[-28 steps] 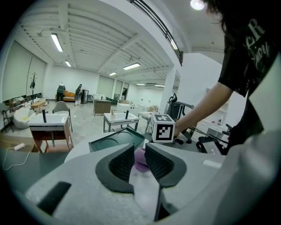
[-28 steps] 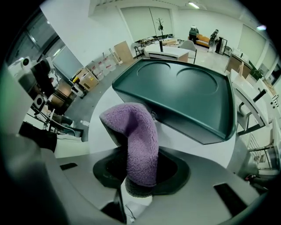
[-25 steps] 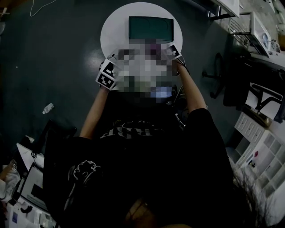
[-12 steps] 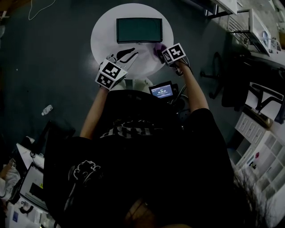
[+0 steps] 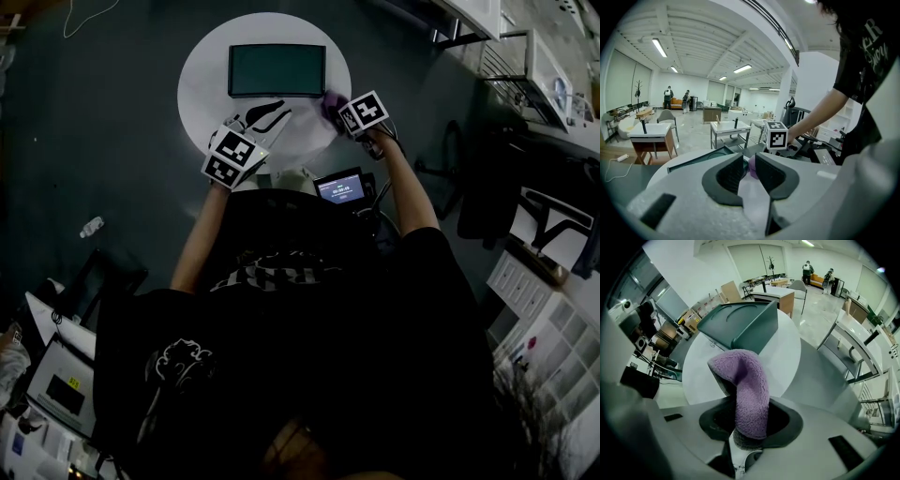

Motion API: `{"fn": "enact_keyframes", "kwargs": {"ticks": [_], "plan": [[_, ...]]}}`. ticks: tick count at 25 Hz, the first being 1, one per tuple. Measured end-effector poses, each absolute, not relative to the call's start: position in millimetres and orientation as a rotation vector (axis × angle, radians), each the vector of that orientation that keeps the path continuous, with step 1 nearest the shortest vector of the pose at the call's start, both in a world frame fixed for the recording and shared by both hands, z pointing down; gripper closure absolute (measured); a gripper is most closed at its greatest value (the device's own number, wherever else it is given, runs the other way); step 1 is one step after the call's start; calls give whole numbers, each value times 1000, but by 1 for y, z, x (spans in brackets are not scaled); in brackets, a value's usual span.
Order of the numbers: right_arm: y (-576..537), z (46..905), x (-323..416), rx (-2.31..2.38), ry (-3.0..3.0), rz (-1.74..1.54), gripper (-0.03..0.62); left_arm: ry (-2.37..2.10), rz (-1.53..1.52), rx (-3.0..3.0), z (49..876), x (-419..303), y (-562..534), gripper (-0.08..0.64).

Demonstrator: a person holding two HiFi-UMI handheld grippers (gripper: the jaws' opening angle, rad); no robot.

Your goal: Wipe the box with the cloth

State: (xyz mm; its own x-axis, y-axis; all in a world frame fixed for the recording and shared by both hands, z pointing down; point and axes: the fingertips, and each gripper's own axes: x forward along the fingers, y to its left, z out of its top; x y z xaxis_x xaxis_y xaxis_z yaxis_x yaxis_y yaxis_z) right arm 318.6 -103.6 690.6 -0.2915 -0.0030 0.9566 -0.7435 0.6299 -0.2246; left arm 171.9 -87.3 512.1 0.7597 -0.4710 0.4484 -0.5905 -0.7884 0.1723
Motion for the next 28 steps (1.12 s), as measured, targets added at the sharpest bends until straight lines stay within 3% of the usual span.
{"fn": "enact_keyframes", "kwargs": {"ticks": [11,28], "plan": [[-140,698,315,510,-1754,745,482,-926,541,2595,512,181,-99,485],[-241,682,310,490,-1749,627,482,-1086,563,2485,515,139,-117,485]]}}
